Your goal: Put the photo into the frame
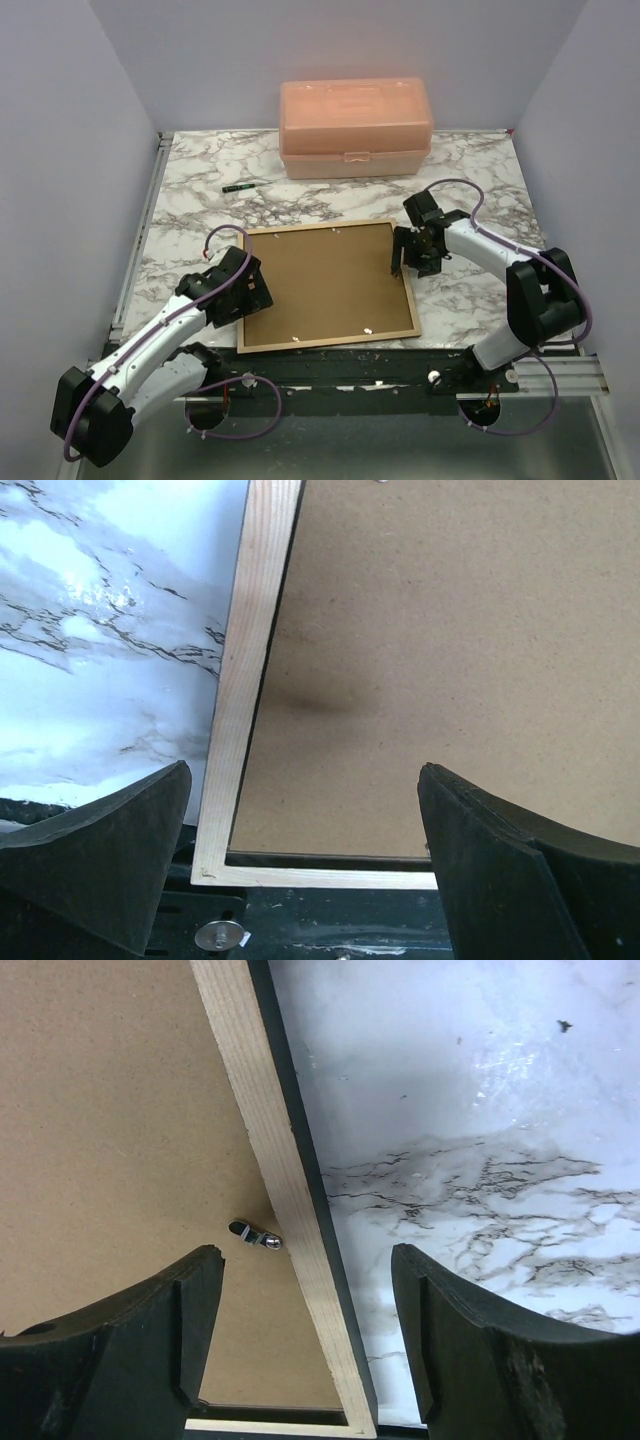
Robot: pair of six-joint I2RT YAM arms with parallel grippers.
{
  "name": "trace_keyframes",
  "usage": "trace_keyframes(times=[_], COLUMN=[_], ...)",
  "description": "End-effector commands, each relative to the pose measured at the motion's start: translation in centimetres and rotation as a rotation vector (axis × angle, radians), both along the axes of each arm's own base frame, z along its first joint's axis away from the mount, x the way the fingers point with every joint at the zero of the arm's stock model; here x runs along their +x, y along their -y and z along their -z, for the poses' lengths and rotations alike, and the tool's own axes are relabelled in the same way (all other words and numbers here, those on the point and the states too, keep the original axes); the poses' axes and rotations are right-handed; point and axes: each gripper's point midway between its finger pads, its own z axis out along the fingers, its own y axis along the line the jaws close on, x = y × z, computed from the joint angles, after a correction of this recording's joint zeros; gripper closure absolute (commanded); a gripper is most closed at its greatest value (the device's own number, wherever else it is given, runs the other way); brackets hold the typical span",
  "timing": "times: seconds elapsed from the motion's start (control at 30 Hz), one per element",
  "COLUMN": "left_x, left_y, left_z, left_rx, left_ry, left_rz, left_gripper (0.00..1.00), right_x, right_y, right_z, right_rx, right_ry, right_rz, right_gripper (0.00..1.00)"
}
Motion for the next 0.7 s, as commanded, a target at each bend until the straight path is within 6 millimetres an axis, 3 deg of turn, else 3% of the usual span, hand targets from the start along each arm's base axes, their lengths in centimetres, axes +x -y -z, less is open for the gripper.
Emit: trace_keyframes(times=[0.0,0.17,0.4,0.57,0.67], left_x=[0.6,0.8,0.9,0.9,0.9], left_y=[0.2,0.4,0.5,0.6,0.6], left_z=[0.0,0.0,-0.2,0.2,0.3], left_rx=[-0.005,-0.027,-0.040,-0.044,-0.045], left_ry=[-0.001,0.000,0.006,0.002,0.000], left_rz=[0.028,0.035,0.036,0.040,0.041], left_gripper=[0.02,0.02,0.02,0.02,0.01], right_x=[0.4,0.2,0.5,0.3,0.2], right_y=[-1.4,-1.1,0.2,1.0,1.0], right_z=[0.4,1.5,2.9,3.5,3.4], right_rx=[0.056,0.032,-0.051,-0.094,-0.088], right_ry=[-0.016,-0.041,-0.054,-0.068,-0.063], right_rz=[-0.051,-0.045,-0.023,0.002,0.014], right_gripper=[0.27,0.34,0.55,0.89,1.00])
